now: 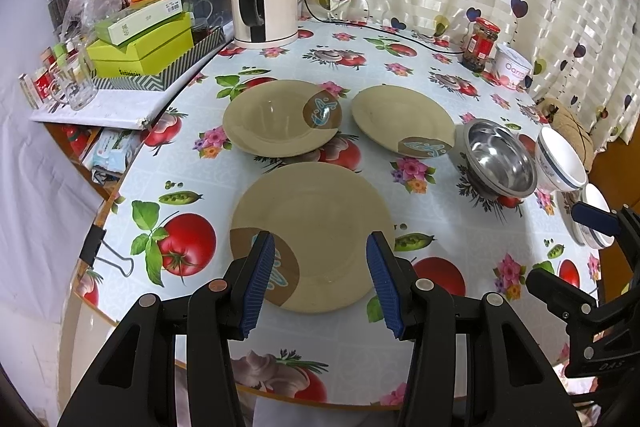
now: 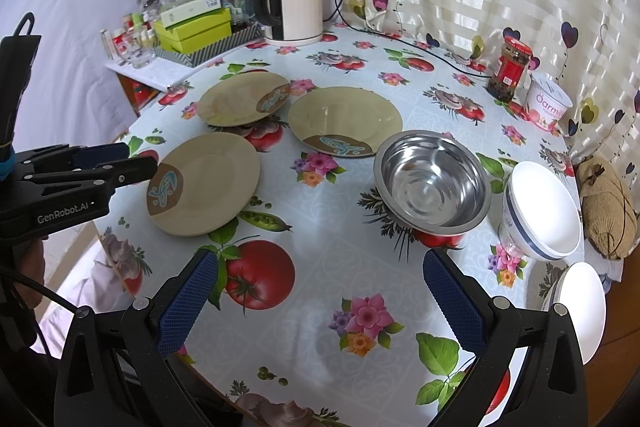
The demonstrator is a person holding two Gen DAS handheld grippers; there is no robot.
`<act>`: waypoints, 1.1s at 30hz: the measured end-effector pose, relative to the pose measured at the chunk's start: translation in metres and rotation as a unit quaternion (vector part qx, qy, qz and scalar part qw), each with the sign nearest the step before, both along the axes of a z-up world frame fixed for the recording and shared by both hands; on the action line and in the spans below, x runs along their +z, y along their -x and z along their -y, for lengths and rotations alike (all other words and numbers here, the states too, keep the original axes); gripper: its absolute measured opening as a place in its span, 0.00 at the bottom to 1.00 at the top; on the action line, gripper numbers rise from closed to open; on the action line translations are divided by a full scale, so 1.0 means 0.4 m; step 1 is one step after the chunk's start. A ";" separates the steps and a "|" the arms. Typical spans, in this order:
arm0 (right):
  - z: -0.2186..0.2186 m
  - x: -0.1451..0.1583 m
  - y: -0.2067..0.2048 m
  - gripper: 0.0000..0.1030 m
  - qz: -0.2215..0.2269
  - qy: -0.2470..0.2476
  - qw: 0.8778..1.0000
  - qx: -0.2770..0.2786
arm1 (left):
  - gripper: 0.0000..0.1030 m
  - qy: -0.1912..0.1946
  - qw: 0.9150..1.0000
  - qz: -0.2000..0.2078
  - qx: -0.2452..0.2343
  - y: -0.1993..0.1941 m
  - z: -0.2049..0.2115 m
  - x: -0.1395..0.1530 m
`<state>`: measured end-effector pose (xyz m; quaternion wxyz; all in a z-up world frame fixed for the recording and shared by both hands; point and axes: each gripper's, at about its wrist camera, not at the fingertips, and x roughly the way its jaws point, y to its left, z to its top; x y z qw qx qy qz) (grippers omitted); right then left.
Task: Organize plates and bowls
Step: 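Move both tools toward the beige plate in front of them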
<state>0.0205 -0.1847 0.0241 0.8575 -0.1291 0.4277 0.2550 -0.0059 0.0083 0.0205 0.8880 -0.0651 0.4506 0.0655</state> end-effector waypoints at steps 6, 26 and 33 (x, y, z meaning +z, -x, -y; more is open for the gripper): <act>0.000 0.000 -0.003 1.00 0.001 0.001 1.000 -0.001 | 0.48 0.008 1.000 -0.002 0.004 -0.003 -0.004 0.000; -0.020 0.004 -0.037 1.00 -0.005 0.001 1.000 0.005 | 0.48 0.005 1.000 -0.014 0.014 -0.013 -0.016 -0.018; -0.036 0.005 -0.051 1.00 0.000 0.000 1.000 0.013 | 0.48 0.015 1.000 -0.013 0.023 -0.020 -0.035 -0.022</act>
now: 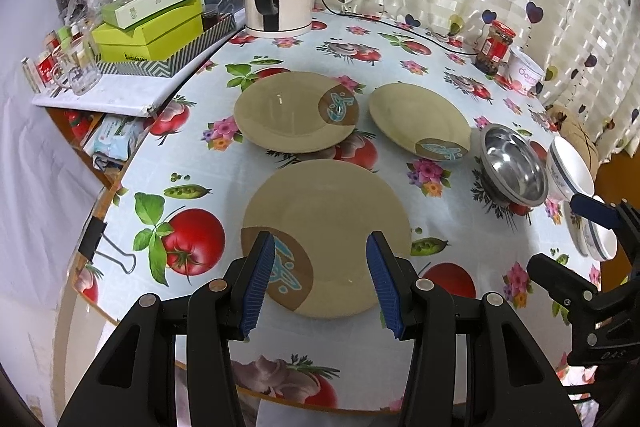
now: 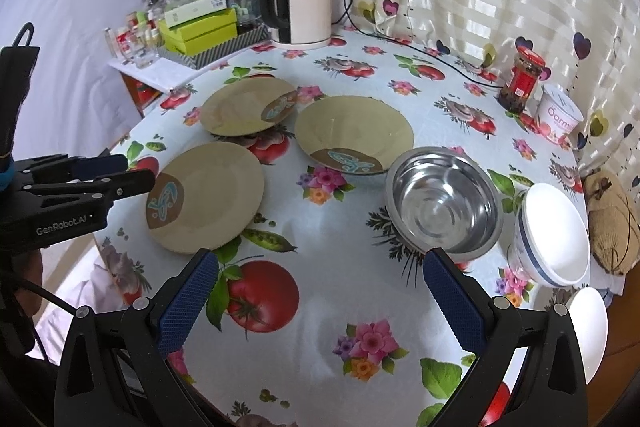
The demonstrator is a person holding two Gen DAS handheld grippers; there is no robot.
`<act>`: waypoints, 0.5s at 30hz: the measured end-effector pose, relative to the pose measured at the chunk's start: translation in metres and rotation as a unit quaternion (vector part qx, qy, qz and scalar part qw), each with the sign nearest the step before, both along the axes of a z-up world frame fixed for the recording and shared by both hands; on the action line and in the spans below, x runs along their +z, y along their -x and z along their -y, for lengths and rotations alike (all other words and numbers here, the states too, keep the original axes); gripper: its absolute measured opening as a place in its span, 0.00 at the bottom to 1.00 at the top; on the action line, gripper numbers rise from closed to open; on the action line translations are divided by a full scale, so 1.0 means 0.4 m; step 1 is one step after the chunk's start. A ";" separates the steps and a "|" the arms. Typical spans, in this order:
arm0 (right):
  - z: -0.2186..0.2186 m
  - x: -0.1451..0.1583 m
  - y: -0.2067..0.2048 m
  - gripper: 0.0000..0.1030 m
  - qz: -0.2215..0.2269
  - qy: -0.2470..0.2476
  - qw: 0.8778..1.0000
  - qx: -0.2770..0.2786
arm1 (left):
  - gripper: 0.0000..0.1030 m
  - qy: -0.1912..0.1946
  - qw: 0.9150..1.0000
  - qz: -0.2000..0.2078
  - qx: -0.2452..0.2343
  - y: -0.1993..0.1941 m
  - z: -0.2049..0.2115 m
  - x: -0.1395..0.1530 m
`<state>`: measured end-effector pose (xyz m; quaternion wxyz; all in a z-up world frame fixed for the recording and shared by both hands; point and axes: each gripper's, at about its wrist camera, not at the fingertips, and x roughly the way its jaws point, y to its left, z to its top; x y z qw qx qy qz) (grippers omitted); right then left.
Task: Organize plates and bowls
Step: 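Move both tools toward the beige plate in front of them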
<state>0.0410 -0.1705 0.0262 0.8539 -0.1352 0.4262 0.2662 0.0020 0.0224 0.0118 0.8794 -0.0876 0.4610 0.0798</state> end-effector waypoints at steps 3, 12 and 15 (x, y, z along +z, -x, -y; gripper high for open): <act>-0.001 -0.001 0.001 1.00 0.000 0.000 1.000 0.000 | 0.48 0.003 1.000 -0.001 0.004 -0.005 -0.011 -0.004; -0.049 -0.002 -0.038 1.00 -0.006 0.000 1.000 0.020 | 0.48 0.014 1.000 -0.002 0.013 -0.024 -0.041 -0.018; -0.063 -0.004 -0.048 1.00 -0.006 0.001 1.000 0.026 | 0.48 0.017 1.000 -0.002 0.018 -0.030 -0.052 -0.023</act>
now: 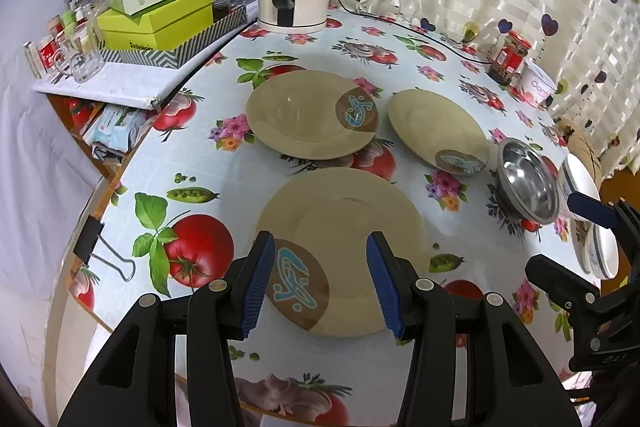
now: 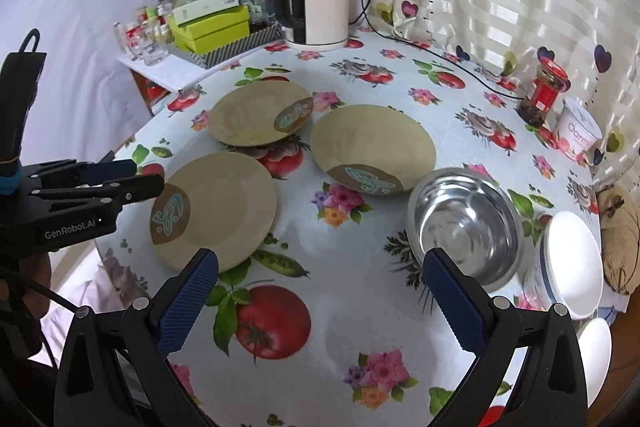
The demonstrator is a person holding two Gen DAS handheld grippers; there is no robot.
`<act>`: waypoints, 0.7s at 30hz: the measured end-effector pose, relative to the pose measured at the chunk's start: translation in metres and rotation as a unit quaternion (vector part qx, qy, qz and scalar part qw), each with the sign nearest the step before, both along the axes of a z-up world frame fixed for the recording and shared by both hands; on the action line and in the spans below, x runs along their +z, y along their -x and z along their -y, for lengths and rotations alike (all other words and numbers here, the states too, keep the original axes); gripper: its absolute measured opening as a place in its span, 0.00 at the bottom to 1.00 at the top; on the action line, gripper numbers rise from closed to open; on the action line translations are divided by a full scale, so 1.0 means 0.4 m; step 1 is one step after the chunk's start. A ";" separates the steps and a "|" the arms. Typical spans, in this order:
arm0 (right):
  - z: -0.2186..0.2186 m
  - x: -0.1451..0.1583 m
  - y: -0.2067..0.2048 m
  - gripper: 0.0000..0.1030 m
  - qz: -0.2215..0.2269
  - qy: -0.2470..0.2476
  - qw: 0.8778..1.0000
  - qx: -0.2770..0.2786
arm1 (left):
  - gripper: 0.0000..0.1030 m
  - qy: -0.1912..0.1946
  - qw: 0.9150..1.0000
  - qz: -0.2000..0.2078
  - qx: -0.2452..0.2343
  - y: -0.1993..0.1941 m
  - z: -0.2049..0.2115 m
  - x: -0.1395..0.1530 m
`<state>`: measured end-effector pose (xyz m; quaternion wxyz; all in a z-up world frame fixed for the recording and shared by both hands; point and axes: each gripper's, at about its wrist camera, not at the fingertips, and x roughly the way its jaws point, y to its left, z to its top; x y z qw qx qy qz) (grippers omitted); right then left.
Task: Organize plates and bowls
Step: 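Move both tools toward the beige plate in front of them, then close the left gripper on the plate rim while the right gripper grips it too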
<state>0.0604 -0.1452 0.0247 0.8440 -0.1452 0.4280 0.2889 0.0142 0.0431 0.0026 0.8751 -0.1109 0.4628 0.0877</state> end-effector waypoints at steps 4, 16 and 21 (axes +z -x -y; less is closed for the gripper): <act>-0.020 -0.001 -0.015 1.00 -0.002 0.001 1.000 0.006 | 0.48 0.003 1.000 -0.001 0.006 -0.007 -0.014 -0.006; -0.069 -0.015 -0.058 1.00 -0.015 0.011 1.000 0.014 | 0.48 0.013 1.000 -0.003 0.016 -0.040 -0.053 -0.031; -0.082 -0.017 -0.080 1.00 -0.020 0.007 1.000 0.016 | 0.48 0.024 1.000 0.002 0.018 -0.052 -0.069 -0.039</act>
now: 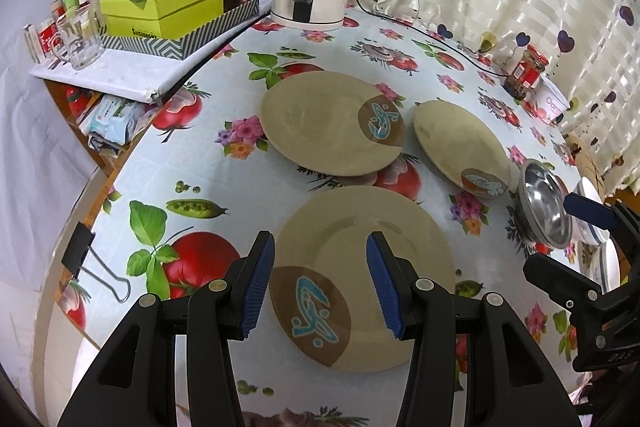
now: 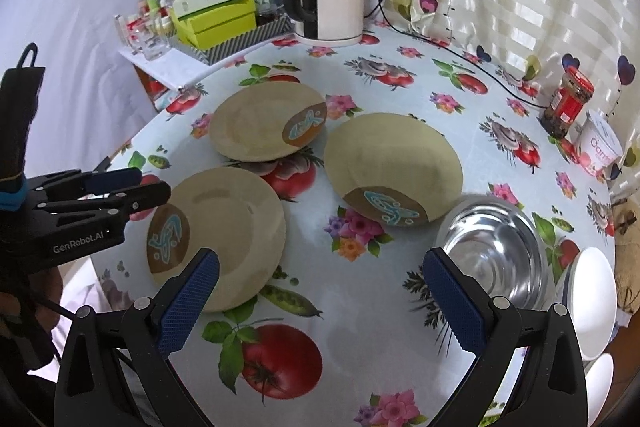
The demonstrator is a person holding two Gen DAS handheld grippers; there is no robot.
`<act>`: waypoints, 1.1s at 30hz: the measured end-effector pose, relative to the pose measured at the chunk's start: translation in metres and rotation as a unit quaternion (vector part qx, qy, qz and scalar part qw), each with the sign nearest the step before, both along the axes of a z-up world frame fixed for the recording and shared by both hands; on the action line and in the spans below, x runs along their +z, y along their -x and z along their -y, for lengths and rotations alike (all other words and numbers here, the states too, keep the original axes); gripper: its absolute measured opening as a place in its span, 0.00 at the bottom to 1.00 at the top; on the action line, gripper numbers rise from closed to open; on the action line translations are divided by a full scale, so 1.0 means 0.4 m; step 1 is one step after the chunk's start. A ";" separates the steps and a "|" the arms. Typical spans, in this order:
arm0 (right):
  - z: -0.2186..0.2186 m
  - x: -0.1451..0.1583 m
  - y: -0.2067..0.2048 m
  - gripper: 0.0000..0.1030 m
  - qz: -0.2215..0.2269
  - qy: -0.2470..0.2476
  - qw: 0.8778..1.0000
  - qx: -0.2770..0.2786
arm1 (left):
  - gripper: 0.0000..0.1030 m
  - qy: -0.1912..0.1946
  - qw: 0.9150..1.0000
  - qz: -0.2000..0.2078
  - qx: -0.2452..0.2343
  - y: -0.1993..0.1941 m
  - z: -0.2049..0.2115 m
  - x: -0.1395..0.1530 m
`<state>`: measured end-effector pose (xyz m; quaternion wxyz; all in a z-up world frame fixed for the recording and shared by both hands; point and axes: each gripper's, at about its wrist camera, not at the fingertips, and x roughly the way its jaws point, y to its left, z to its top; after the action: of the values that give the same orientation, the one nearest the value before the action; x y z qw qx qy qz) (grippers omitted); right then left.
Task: Organize plates and bowls
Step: 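Close the left gripper on the plate rim while the right gripper grips it too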
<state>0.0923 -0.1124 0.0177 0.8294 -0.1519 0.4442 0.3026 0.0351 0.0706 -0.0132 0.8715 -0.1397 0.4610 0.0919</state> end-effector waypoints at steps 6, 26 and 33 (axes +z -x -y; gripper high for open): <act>-0.027 -0.007 -0.026 0.99 -0.008 -0.003 1.000 0.009 | 0.48 0.015 1.000 0.008 0.013 -0.010 -0.030 -0.008; -0.153 -0.049 -0.159 0.65 -0.043 -0.012 0.999 0.017 | 0.48 0.045 0.999 0.015 0.025 -0.114 -0.123 -0.043; -0.193 -0.063 -0.208 0.54 -0.062 -0.022 0.998 0.020 | 0.48 0.058 0.998 0.018 0.022 -0.155 -0.142 -0.052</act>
<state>0.1755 -0.0351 -0.0075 0.7972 -0.1240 0.4847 0.3378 0.0971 0.1276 -0.0341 0.8681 -0.2014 0.4463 0.0819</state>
